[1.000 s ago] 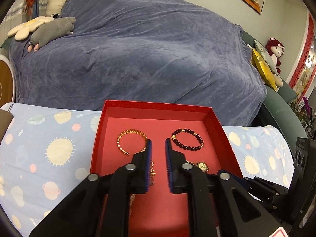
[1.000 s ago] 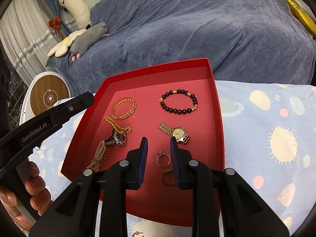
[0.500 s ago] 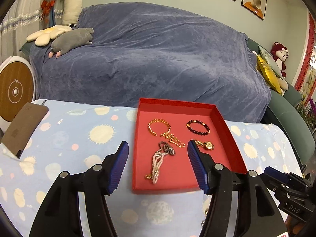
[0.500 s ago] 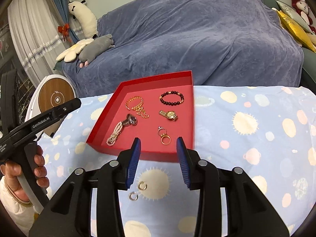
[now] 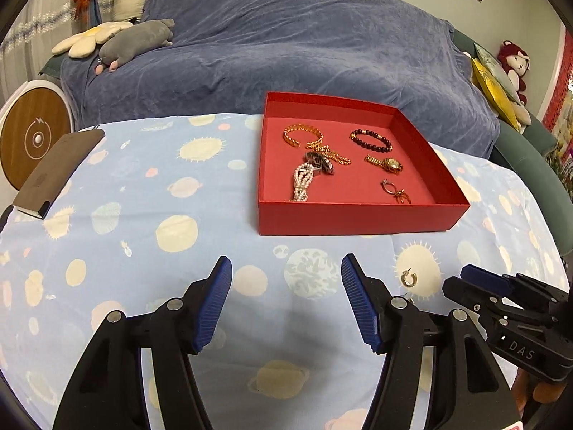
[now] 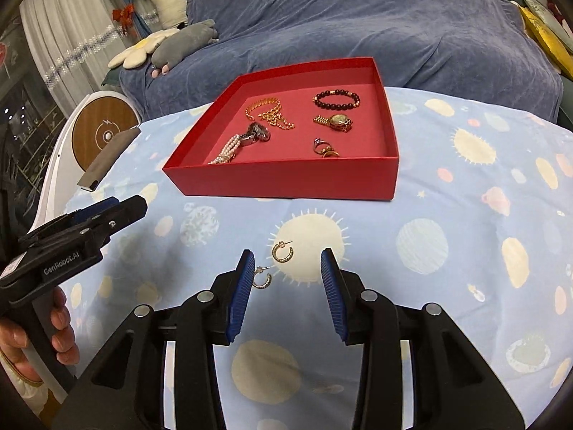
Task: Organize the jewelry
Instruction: 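Grasp a gold hoop earring with the right tool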
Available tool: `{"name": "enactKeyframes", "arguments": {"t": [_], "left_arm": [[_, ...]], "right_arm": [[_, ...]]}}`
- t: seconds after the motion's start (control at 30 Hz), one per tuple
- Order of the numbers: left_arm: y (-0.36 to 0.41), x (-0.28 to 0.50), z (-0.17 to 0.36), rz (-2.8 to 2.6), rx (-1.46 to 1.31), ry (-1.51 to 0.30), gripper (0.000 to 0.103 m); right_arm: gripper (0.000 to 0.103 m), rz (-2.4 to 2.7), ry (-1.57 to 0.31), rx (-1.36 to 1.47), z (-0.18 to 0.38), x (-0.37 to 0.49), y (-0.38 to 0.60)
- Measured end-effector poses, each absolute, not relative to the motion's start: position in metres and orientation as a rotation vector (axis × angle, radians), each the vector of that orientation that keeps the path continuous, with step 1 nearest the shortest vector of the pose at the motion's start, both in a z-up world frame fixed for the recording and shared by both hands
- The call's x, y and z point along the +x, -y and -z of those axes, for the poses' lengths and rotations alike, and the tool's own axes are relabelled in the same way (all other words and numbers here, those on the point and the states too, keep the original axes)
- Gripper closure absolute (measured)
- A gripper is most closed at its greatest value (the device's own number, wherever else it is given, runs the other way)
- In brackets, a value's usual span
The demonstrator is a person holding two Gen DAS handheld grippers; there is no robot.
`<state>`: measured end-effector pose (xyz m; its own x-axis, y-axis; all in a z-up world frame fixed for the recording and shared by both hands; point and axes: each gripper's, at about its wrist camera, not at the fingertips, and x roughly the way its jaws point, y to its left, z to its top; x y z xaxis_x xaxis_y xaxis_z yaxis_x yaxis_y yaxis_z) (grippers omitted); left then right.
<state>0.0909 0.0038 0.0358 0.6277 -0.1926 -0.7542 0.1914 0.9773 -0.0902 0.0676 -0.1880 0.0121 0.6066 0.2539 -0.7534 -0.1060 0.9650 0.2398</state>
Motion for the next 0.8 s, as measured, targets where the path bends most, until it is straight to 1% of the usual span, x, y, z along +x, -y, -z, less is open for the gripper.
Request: {"name": "enactKeyframes", "arguments": {"t": [0.37,0.6,0.8], "left_arm": [[-0.008,0.090,-0.019,0.213,0.030,-0.900,0.040],[-0.012,0.089,-0.019,0.215,0.021,-0.908,0.033],[-0.018,0.088,-0.017,0.203,0.013,-0.923,0.032]], "right_arm": [[0.066,-0.224,-0.916,0.156,-0.005,0.075,0.175],[0.066,-0.231,-0.935,0.144,0.002,0.078,0.169],[0.066,-0.225,-0.959,0.128,0.012,0.080,0.162]]}}
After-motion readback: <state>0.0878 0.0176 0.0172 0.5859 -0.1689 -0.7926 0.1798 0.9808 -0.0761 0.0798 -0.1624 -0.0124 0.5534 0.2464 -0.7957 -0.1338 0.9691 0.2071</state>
